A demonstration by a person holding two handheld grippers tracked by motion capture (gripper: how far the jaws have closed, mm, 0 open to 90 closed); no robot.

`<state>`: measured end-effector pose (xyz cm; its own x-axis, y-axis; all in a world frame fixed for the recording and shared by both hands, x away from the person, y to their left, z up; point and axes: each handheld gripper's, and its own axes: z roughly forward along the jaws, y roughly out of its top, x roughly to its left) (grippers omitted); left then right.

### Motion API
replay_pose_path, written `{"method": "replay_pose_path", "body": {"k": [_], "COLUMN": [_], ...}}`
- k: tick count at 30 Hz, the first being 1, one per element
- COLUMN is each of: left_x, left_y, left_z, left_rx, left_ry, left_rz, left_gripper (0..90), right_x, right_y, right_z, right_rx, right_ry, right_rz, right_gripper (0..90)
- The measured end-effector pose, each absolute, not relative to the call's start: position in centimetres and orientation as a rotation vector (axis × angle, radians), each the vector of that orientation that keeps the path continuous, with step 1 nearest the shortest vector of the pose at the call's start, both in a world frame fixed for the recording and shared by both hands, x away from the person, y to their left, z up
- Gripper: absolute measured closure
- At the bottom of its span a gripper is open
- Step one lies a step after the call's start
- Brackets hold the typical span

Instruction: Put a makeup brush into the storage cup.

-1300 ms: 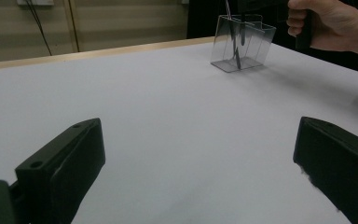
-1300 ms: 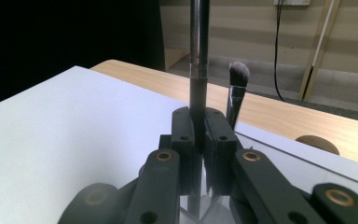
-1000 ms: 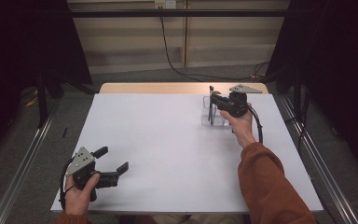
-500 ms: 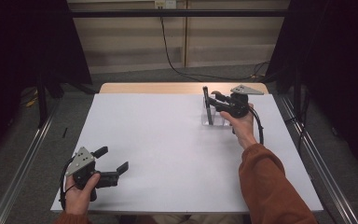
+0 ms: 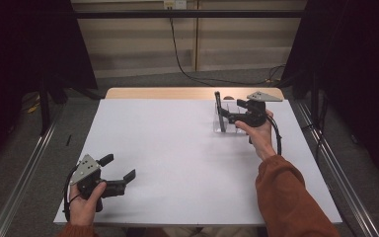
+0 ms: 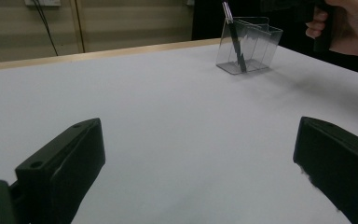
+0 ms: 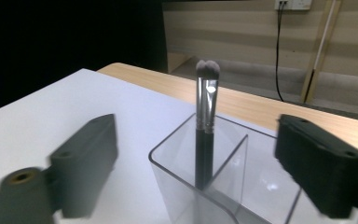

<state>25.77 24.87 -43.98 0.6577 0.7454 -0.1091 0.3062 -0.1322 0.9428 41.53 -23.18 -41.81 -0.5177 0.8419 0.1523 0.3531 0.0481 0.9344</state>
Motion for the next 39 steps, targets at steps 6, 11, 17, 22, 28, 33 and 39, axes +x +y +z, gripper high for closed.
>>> {"method": "replay_pose_path", "body": {"k": [6, 11, 17, 22, 28, 33, 39], "left_x": [25.8, 25.7, 25.6, 25.6, 25.5, 25.4, 25.4], "left_y": [24.8, 24.8, 24.9, 24.9, 24.9, 24.9, 24.7], "left_z": [-44.0, -44.0, -44.0, -44.0, -43.9, -43.9, -43.8], "left_rx": [1.722, 1.723, 1.724, 1.723, 1.719, 1.718, 1.715], "left_ry": [0.856, 0.856, 0.851, 0.849, 0.849, 0.847, 0.836], "left_rz": [0.468, 0.470, 0.470, 0.474, 0.471, 0.470, 0.473], "left_gripper": [2.1, 2.0, 2.1, 2.1, 2.1, 2.0, 2.1], "right_x": [41.0, 40.3, 39.5, 38.8, 37.8, 36.7, 35.5], "right_y": [-23.5, -23.5, -23.7, -23.8, -24.0, -24.2, -24.4], "right_z": [-41.8, -42.0, -41.8, -41.7, -41.8, -41.8, -41.7], "right_rx": [1.200, 1.211, 1.199, 1.181, 1.184, 1.180, 1.176], "right_ry": [1.881, 1.874, 1.868, 1.850, 1.801, 1.793, 1.811], "right_rz": [1.463, 1.478, 1.489, 1.459, 1.503, 1.528, 1.534], "right_gripper": [2.3, 1.2, 1.0, 0.8, 1.4, 2.4, 2.1]}}
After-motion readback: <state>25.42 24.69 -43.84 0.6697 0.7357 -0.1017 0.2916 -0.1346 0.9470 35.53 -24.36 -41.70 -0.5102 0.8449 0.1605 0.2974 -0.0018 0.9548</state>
